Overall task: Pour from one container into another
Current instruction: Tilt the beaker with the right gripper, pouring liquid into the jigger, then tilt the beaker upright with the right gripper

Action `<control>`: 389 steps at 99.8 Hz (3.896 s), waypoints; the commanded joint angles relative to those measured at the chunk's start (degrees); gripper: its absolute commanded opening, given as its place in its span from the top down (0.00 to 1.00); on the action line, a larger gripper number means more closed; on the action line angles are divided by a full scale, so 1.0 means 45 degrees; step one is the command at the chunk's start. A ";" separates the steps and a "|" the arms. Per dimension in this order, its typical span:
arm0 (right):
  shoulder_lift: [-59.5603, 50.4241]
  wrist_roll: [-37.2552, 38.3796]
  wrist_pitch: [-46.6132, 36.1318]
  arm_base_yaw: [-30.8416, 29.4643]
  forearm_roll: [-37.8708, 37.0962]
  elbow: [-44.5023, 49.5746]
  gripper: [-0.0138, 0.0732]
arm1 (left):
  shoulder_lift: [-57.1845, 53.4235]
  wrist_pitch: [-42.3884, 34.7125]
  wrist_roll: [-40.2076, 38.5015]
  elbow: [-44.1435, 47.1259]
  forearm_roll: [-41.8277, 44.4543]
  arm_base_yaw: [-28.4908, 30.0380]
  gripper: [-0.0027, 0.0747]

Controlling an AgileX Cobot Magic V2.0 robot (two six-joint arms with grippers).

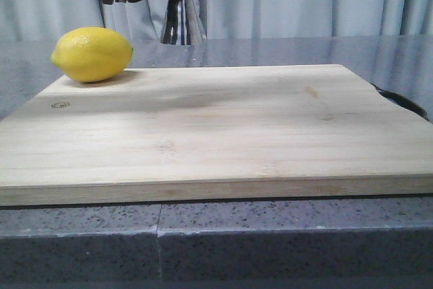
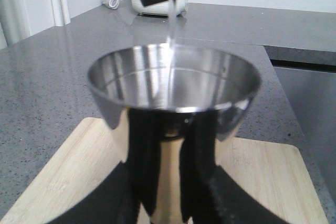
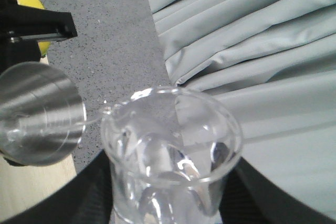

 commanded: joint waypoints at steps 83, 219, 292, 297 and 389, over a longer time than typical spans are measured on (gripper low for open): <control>-0.0339 -0.0908 -0.0855 0.0006 -0.1622 -0.0558 0.52 | -0.0635 0.1235 -0.0102 -0.0381 -0.1106 -0.0098 0.77; -0.0339 -0.0915 -0.1350 0.0006 -0.3846 -0.0558 0.52 | -0.0635 0.1235 -0.0102 -0.0381 -0.1106 -0.0098 0.77; -0.0339 -0.0915 -0.1474 0.0006 -0.4721 -0.0558 0.52 | -0.0635 0.1235 -0.0102 -0.0381 -0.1106 -0.0098 0.77; -0.0339 -0.0915 -0.1483 0.0006 -0.4776 -0.0558 0.52 | -0.0635 0.1235 -0.0102 -0.0381 -0.1106 -0.0098 0.77; -0.0339 0.1945 -0.1033 0.0006 -0.3466 -0.0558 0.52 | -0.0635 0.1235 -0.0102 -0.0381 -0.1106 -0.0098 0.77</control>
